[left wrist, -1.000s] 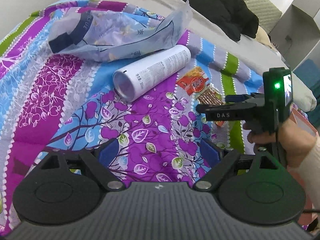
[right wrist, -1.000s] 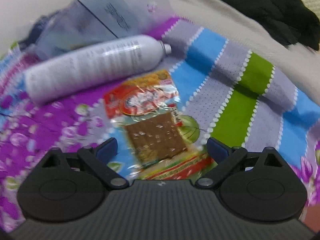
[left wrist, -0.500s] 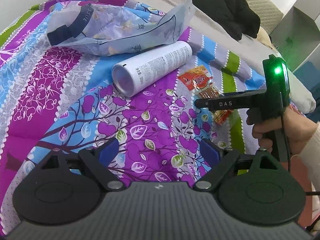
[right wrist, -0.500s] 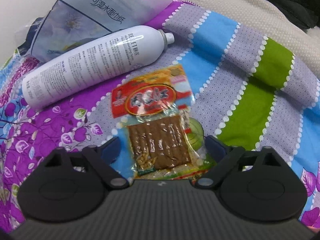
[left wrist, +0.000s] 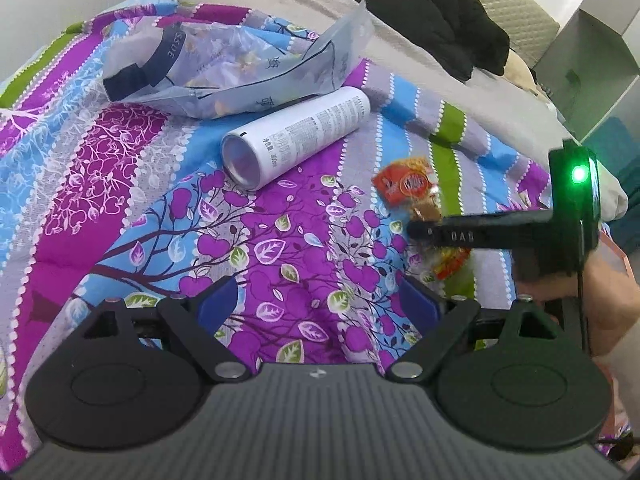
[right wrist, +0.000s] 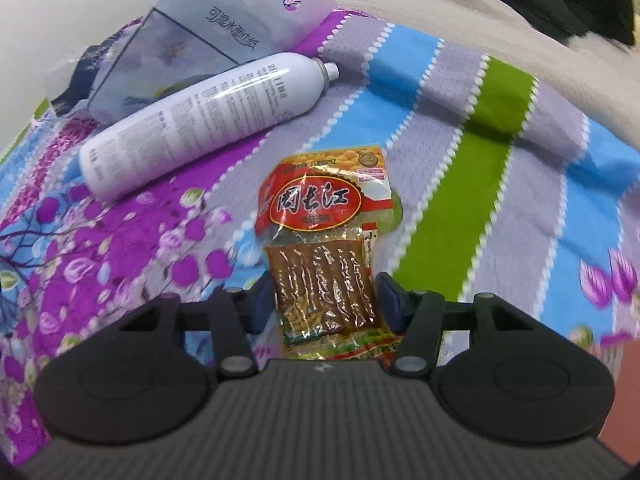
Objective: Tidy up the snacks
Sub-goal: 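Lift the spicy strip packet with the right tool and carry it to the box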
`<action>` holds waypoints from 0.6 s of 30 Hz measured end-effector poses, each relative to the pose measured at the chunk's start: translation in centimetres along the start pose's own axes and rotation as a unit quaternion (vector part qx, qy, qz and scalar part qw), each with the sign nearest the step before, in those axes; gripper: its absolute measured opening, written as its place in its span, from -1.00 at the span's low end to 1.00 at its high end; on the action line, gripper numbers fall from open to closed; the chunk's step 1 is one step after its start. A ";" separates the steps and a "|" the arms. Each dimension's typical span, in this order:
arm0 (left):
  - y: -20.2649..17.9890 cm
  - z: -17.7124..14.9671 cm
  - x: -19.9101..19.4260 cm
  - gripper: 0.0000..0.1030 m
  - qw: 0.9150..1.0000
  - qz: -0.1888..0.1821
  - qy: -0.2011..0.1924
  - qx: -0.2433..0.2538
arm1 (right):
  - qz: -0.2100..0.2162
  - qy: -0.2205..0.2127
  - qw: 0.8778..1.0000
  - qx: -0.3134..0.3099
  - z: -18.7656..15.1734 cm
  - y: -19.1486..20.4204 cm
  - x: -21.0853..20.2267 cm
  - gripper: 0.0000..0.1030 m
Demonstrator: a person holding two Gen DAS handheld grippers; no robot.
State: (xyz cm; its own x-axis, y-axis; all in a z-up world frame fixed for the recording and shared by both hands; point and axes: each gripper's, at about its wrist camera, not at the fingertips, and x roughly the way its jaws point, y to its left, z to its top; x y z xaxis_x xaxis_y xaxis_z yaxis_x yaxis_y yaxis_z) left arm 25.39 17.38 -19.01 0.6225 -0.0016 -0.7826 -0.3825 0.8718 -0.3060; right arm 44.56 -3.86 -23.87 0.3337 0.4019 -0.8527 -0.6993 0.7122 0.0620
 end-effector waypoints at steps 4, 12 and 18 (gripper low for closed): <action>-0.9 -0.4 -1.3 0.75 1.000 0.005 -0.002 0.011 | -0.001 0.002 1.000 0.025 -1.6 0.0 -1.1 0.10; -2.6 -1.8 -4.3 0.75 1.000 0.002 -0.007 0.021 | -0.003 -0.024 0.998 0.063 -4.9 0.7 -5.4 0.10; -3.9 -3.0 -6.5 0.75 0.999 -0.004 -0.011 0.033 | -0.003 -0.055 0.993 0.105 -7.5 1.9 -9.9 0.10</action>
State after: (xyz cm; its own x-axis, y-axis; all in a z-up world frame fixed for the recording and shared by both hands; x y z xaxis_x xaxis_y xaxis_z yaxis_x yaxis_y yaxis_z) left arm 20.81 12.52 -14.39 0.6400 0.0018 -0.7684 -0.3317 0.9026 -0.2743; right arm 35.23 -10.81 -19.24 0.4135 0.4495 -0.7918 -0.5538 0.8144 0.1732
